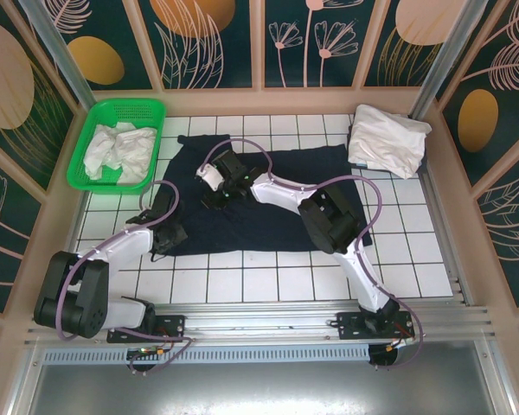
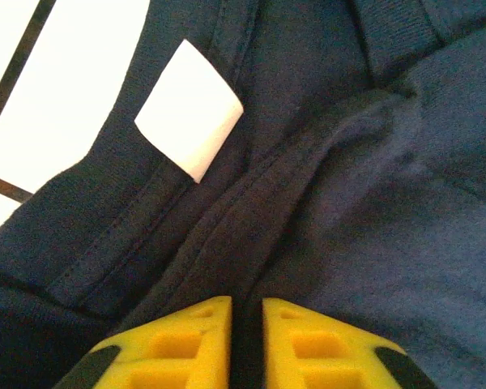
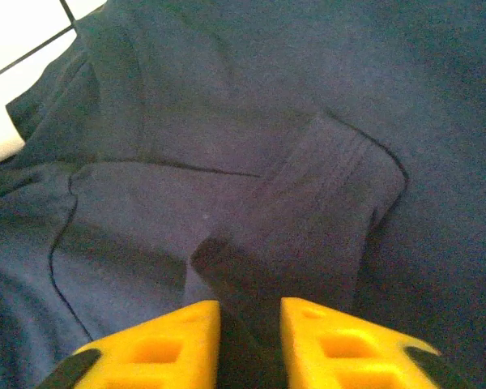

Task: Fold and stack the t-shirts

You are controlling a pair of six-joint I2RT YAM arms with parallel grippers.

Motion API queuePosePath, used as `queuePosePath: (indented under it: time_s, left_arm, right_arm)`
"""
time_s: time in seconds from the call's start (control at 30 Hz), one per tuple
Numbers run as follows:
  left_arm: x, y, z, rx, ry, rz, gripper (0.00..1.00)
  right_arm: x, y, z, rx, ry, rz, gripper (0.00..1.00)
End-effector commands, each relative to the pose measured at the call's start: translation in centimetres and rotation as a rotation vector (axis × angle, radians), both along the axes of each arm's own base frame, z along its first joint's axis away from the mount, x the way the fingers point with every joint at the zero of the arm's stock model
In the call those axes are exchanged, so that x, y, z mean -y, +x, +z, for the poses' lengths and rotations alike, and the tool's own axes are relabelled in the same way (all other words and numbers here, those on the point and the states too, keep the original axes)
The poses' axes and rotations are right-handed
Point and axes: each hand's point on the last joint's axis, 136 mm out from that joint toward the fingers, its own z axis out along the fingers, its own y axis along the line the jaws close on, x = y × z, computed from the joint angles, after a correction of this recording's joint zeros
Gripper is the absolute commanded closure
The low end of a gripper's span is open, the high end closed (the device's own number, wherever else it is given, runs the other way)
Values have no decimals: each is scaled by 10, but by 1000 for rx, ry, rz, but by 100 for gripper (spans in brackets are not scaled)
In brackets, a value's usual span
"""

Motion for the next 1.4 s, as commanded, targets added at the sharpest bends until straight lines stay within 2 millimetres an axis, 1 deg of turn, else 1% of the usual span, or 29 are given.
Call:
queuePosePath:
  time_s: [0.0,0.07,0.1,0.17,0.23,0.33,0.4,0.53,0.6,0.67,0.73,0.77,0.8,0.83,0.87,0.9,0.93,0.97,1.0,1.03,1.07,1.13,1.2,1.23,1.27,1.3,1.37]
  left_arm:
    - [-12,-13,-3,-28,40,36,87]
    - [-15,-18,-6,-39,48,44,90]
    - [-16,-21,-7,-45,52,48,91]
    - [-19,-25,-11,-56,59,59,92]
    - [-24,-31,-15,-80,81,70,93]
    - [-26,-34,-18,-92,90,74,95]
    - [-26,-34,-19,-92,92,74,95]
    - [-27,-35,-21,-101,101,73,95]
    - [-28,-35,-22,-106,103,73,95]
    - [-28,-36,-22,-109,107,73,95]
    - [-29,-36,-23,-112,110,75,95]
    - [-29,-36,-23,-113,111,75,95]
    - [-29,-37,-23,-113,113,76,95]
    - [-30,-37,-22,-112,116,80,95]
    - [-31,-38,-22,-114,118,82,94]
    - [-31,-38,-22,-115,120,84,94]
    - [-31,-38,-22,-115,121,88,92]
    - [-32,-38,-20,-113,122,92,89]
    - [-33,-37,-19,-109,124,97,87]
    - [-33,-36,-16,-102,125,100,85]
    - [-33,-35,-13,-92,122,103,81]
    - [-28,-25,1,-46,98,97,66]
    - [-18,-9,20,32,45,69,50]
    - [-11,2,32,83,16,40,47]
    - [-4,11,42,126,-8,8,46]
    - [4,22,53,169,-28,-32,44]
    - [16,41,67,211,-46,-104,45]
  right_arm:
    - [-3,-7,-2,-24,-15,45,84]
    - [-3,-8,3,-24,-11,53,96]
    - [-3,-7,6,-20,-7,50,100]
    - [-2,-3,16,-9,7,35,100]
    - [0,2,31,5,31,13,100]
    - [11,15,48,45,42,-73,100]
    - [24,26,52,76,36,-155,100]
    - [56,46,51,110,43,-302,100]
    - [67,52,49,105,65,-346,100]
    - [72,55,44,89,80,-357,100]
    - [72,57,35,70,75,-358,76]
    - [73,58,31,65,64,-360,66]
    - [74,59,28,63,49,-366,69]
    - [77,61,27,66,37,-377,94]
    - [81,63,27,68,30,-387,98]
    - [86,65,29,73,24,-407,92]
    - [94,67,30,74,18,-431,89]
    - [99,67,32,69,23,-441,89]
    - [104,66,35,56,31,-445,88]
    - [108,63,39,48,43,-447,85]
    - [110,58,43,42,56,-444,80]
    - [110,42,46,14,88,-412,75]
    - [113,26,41,-21,99,-397,70]
    - [117,18,35,-42,100,-399,70]
    - [121,14,34,-50,107,-410,70]
    - [127,8,27,-69,105,-426,70]
    - [137,-5,19,-103,106,-446,70]
